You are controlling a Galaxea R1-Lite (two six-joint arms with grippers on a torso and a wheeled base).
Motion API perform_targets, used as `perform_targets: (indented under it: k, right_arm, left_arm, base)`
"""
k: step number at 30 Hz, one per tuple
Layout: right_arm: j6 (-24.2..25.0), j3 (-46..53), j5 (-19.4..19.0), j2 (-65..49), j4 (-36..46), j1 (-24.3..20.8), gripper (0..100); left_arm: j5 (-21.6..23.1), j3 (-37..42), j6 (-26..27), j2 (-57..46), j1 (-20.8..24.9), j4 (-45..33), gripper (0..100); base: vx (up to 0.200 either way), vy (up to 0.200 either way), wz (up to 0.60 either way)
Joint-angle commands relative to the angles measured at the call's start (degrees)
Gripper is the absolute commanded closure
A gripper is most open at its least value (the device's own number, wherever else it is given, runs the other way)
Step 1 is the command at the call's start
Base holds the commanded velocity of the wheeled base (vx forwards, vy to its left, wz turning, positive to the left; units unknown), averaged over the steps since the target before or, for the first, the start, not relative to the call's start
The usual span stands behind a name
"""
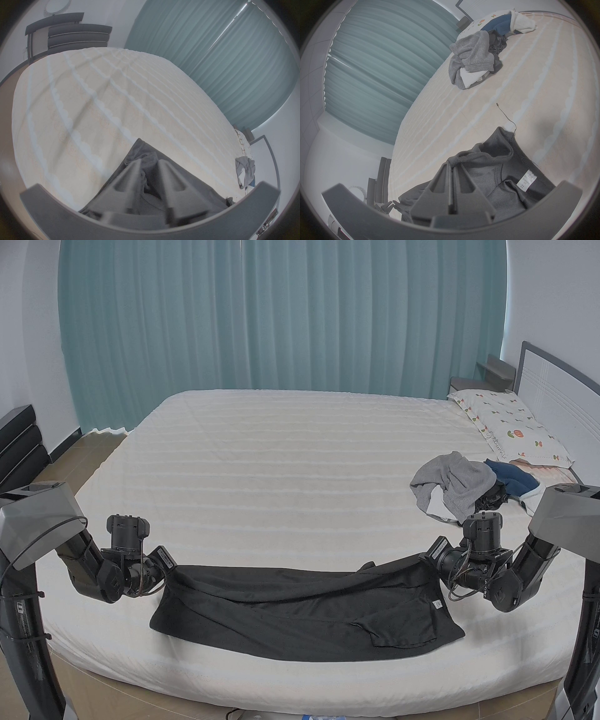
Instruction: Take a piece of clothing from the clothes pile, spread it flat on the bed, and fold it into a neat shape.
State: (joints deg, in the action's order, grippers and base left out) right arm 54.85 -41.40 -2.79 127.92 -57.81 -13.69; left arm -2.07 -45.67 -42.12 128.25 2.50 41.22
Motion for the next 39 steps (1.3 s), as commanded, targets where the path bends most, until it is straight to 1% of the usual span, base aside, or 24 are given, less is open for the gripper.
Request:
perform_targets:
  k: [1,9,12,13,14,20,21,22,23,25,28,29,30,31,32,34,35,37,39]
  right_arm:
    - [0.0,0.0,0.0,0.0,0.0,0.0,100]
    - [0.0,0.0,0.0,-0.1,0.0,0.0,100]
    - [0.0,0.0,0.1,-0.1,0.0,0.0,100]
    - [0.0,-0.1,0.1,-0.3,-0.1,0.0,100]
    - [0.0,-0.1,0.1,-0.3,-0.3,0.0,100]
    - [0.0,0.1,0.1,-0.3,-1.3,0.0,100]
    - [0.0,0.4,0.1,-0.3,-1.3,0.0,100]
    - [0.0,0.4,0.1,-0.3,-1.3,0.0,100]
    - [0.0,0.4,0.1,-0.3,-1.3,0.0,100]
    - [0.0,0.4,0.1,-0.3,-1.3,0.0,100]
    - [0.0,0.7,0.1,-0.1,-1.3,0.0,100]
    - [0.1,0.9,0.0,-0.1,-1.3,0.0,100]
    - [0.1,0.9,0.0,-0.1,-1.3,0.0,100]
    - [0.0,0.9,0.0,0.0,-1.3,-0.1,100]
    - [0.1,0.9,0.0,0.0,-1.3,-0.2,100]
    - [0.0,1.0,0.0,0.0,-1.4,-0.3,100]
    - [0.1,1.0,0.0,0.0,-1.5,-0.3,100]
    - [0.0,1.0,0.0,0.0,-1.5,-0.4,100]
    - [0.0,1.0,-0.1,0.0,-1.6,-0.4,100]
  left_arm:
    - [0.0,0.1,0.3,0.7,0.1,0.0,100]
    - [-0.4,-0.1,0.3,-0.2,-0.4,0.1,100]
    - [-1.5,-0.2,0.1,-1.0,-0.7,0.4,100]
    - [-3.0,-0.2,0.1,-1.4,-0.7,0.8,100]
    - [-3.5,-0.2,0.1,-1.6,-0.7,0.8,100]
    - [-3.6,1.5,0.7,-2.4,-0.5,-0.1,100]
    - [-3.6,2.4,2.4,-2.3,-0.3,-0.3,100]
    - [-3.6,2.4,2.4,-2.3,-0.3,-0.3,100]
    - [-3.6,2.8,3.5,-2.1,-0.3,-0.3,100]
    - [-3.6,3.0,3.4,-2.3,-0.4,-0.3,100]
    - [-1.0,6.4,4.0,-3.8,-0.9,0.1,100]
    - [2.0,7.7,4.4,-4.8,-1.4,0.2,100]
    - [2.3,7.8,4.5,-4.9,-1.4,0.2,100]
    - [6.6,9.2,5.2,-6.4,-2.3,0.2,100]
    - [8.6,10.0,5.4,-7.1,-3.0,0.2,100]
    - [10.5,10.5,5.4,-7.7,-3.8,0.0,100]
    - [11.1,10.7,5.5,-7.8,-4.2,0.0,0]
    - [12.2,11.2,6.1,-7.6,-4.9,0.2,0]
    - [14.6,12.3,7.8,-7.3,-5.4,0.4,0]
  base:
    - [0.000,0.000,0.00]
    - [0.000,0.000,0.00]
    - [0.000,0.000,0.00]
    - [0.000,0.000,0.00]
    - [0.000,0.000,0.00]
    - [0.000,0.000,0.00]
    - [0.000,0.000,0.00]
    - [0.000,0.000,0.00]
    - [0.000,0.000,0.00]
    - [0.000,0.000,0.00]
    - [0.000,0.000,0.00]
    - [0.000,0.000,0.00]
    - [0.000,0.000,0.00]
    - [0.000,0.000,0.00]
    - [0.000,0.000,0.00]
    - [0.000,0.000,0.00]
    - [0.000,0.000,0.00]
    - [0.000,0.000,0.00]
    - [0.000,0.000,0.00]
